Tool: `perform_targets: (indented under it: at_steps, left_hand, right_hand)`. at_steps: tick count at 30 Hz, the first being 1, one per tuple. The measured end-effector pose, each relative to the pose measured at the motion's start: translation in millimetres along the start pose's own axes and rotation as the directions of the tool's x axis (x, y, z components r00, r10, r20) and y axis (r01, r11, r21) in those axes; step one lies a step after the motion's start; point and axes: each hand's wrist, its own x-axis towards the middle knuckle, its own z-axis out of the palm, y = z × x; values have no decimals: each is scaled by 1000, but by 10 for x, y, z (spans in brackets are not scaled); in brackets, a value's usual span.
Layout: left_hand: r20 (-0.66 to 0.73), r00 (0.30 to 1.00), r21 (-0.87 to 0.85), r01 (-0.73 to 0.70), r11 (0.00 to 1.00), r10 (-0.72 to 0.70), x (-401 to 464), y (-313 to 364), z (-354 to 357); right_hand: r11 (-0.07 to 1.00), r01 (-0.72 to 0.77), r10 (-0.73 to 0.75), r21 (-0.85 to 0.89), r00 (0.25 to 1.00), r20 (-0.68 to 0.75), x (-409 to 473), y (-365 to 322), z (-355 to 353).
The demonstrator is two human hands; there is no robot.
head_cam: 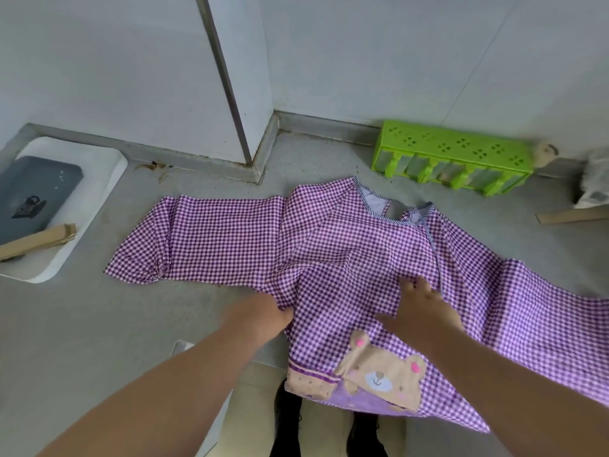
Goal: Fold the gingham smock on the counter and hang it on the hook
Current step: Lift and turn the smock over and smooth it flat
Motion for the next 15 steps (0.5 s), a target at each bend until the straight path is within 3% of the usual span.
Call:
perform_targets:
  at_steps: [3, 8, 10, 11, 13, 15]
  left_hand:
    - [-32, 998, -187, 54, 981, -61, -43, 112, 52]
    - [18, 999, -236, 38, 971, -35, -85, 183, 119]
    - [35, 996, -340, 84, 937, -77, -122, 164, 54]
    - [61, 989, -443, 151, 884, -138, -128, 132, 21]
    - [166, 956, -726, 284, 627, -241, -153, 52, -14]
    - [285, 923, -840, 371, 396, -260, -242, 8, -63]
  right_hand:
    - [999, 47, -44, -14, 985, 166, -58, 18, 163]
    - [997, 74, -67, -30, 983, 172, 20, 101, 177]
    - [996, 84, -78, -31, 983, 165, 57, 135, 148]
    - [996, 84, -79, -26, 984, 163, 71, 153, 129]
    - [997, 81, -77, -17, 984, 161, 94, 189, 96]
    - [997, 78, -76, -9, 984, 161, 121, 205, 80]
